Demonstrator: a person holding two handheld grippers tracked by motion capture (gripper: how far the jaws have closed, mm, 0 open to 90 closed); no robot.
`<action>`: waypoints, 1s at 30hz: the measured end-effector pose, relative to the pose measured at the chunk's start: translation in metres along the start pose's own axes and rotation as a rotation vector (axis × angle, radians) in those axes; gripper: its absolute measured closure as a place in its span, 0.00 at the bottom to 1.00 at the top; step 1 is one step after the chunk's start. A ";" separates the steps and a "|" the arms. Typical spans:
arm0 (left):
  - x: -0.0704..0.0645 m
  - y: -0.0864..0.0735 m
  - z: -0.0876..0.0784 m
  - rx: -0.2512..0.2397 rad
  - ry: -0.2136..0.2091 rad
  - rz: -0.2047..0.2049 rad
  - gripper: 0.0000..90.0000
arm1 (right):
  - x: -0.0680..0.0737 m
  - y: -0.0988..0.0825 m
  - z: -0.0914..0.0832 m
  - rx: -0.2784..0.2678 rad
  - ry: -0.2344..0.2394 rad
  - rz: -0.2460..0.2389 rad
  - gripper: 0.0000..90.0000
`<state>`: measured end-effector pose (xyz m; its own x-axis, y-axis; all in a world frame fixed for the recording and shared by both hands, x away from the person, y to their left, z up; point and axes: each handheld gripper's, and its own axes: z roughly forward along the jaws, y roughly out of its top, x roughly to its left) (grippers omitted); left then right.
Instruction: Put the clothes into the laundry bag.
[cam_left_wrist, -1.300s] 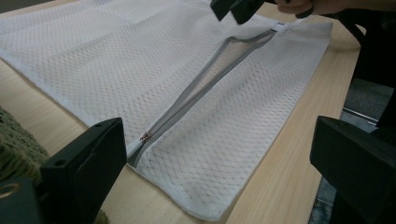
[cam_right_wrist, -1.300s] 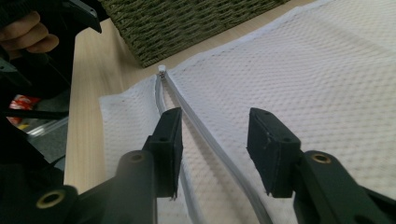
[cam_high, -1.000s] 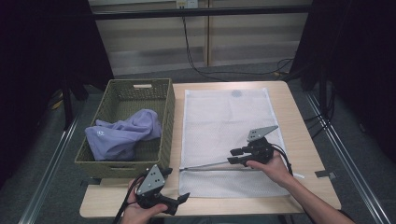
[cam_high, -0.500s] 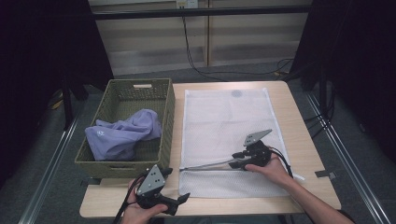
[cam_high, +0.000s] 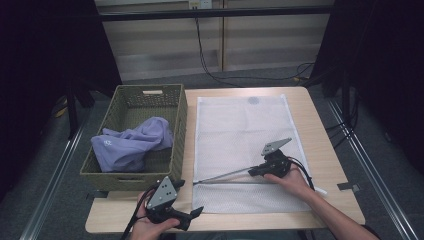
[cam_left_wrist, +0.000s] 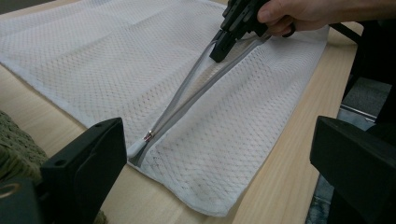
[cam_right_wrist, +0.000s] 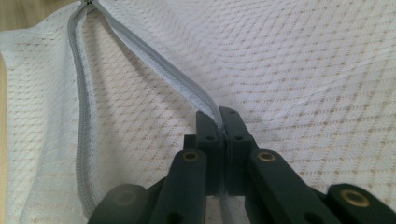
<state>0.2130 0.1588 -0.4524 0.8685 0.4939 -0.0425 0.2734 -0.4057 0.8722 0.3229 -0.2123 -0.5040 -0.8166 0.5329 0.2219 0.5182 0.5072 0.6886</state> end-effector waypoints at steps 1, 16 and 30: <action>0.000 0.000 0.000 0.001 -0.001 0.002 0.04 | 0.001 0.001 0.000 0.012 -0.009 -0.006 0.99; 0.000 -0.001 0.000 0.004 0.005 -0.002 0.04 | 0.001 0.004 -0.007 -0.042 -0.006 0.008 0.99; 0.000 0.000 0.000 0.005 0.007 0.002 0.04 | 0.002 0.009 -0.021 -0.130 0.002 0.020 0.99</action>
<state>0.2129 0.1584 -0.4529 0.8661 0.4985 -0.0378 0.2740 -0.4101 0.8699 0.3207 -0.2203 -0.4828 -0.8069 0.5408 0.2374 0.4970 0.4046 0.7677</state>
